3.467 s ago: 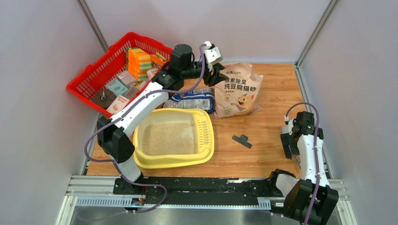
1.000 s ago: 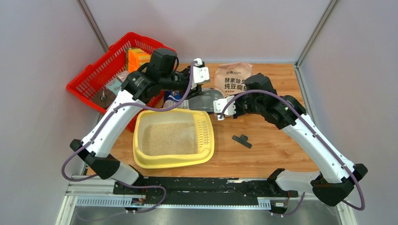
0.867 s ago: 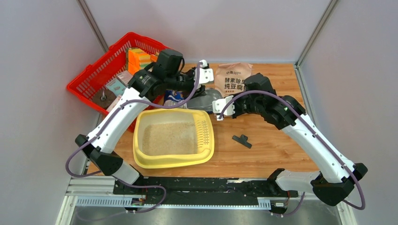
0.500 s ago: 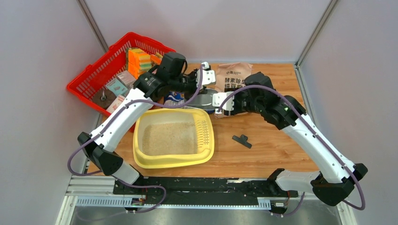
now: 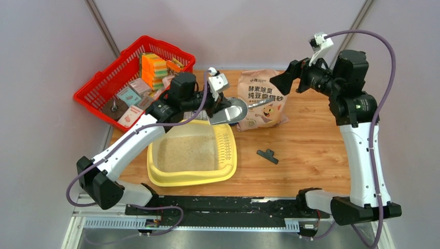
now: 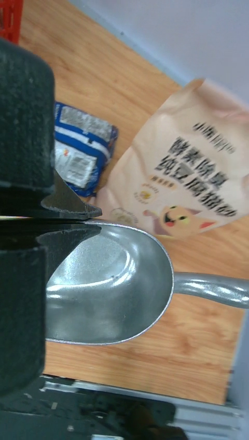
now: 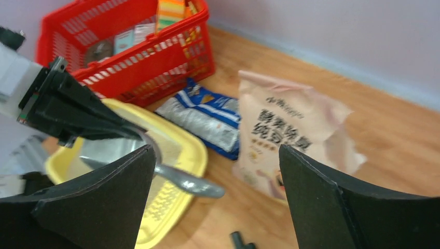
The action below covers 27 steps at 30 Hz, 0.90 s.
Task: Fill the litter box with clean litter
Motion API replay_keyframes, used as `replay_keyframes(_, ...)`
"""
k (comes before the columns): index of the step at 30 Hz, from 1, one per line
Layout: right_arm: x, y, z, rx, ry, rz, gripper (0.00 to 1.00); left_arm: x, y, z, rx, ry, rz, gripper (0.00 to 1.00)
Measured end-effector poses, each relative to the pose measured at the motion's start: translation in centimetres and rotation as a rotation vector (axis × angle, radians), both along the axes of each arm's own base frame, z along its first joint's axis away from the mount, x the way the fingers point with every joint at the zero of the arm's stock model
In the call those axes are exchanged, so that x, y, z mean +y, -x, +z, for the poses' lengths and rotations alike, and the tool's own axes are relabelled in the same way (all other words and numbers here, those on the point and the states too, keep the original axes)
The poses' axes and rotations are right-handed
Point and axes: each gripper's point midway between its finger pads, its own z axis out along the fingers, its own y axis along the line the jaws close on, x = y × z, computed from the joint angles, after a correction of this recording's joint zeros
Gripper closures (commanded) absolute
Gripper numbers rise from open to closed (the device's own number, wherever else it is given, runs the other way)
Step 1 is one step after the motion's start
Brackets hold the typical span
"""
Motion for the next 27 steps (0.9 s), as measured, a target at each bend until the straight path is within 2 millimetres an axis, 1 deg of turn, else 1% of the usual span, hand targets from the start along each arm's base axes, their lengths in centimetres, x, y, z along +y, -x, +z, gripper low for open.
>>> replay_keyframes(2,0.7,0.1,-1.3,0.101,-0.080,0.033,0.06,-0.3,-0.7,2.3,-0.005,0.091,0.033,1.00)
replay_keyframes(4,0.8,-0.2,-1.9,0.168,-0.141,0.045,0.06,-0.4,-1.5,4.3,0.005,0.171,0.069,1.00)
replay_keyframes(6,0.8,-0.6,-2.3,0.221,-0.199,0.056,0.06,-0.5,-2.0,5.7,0.023,0.232,0.086,1.00)
replay_keyframes(9,1.4,-0.7,-2.7,0.281,-0.282,0.093,0.08,-0.9,-2.5,7.1,0.051,0.301,0.090,1.00)
replay_keyframes(11,2.0,-0.5,-2.7,0.313,-0.330,0.130,0.09,-1.5,-2.7,7.3,0.077,0.328,0.077,1.00)
replay_keyframes(14,3.1,-0.4,-2.3,0.341,-0.385,0.199,0.12,-2.4,-2.9,6.9,0.121,0.345,0.050,1.00)
replay_keyframes(19,3.9,-0.8,-1.9,0.362,-0.425,0.257,0.21,-3.5,-3.4,6.0,0.177,0.365,0.036,1.00)
replay_keyframes(21,4.2,-0.7,-1.8,0.369,-0.432,0.273,0.26,-3.7,-3.6,6.0,0.187,0.376,0.036,1.00)
replay_keyframes(23,4.3,-0.8,-1.7,0.366,-0.434,0.279,0.31,-3.9,-3.6,6.2,0.193,0.386,0.029,1.00)
replay_keyframes(27,5.0,-0.6,-1.9,0.379,-0.436,0.304,0.38,-4.1,-3.7,7.2,0.175,0.410,0.014,1.00)
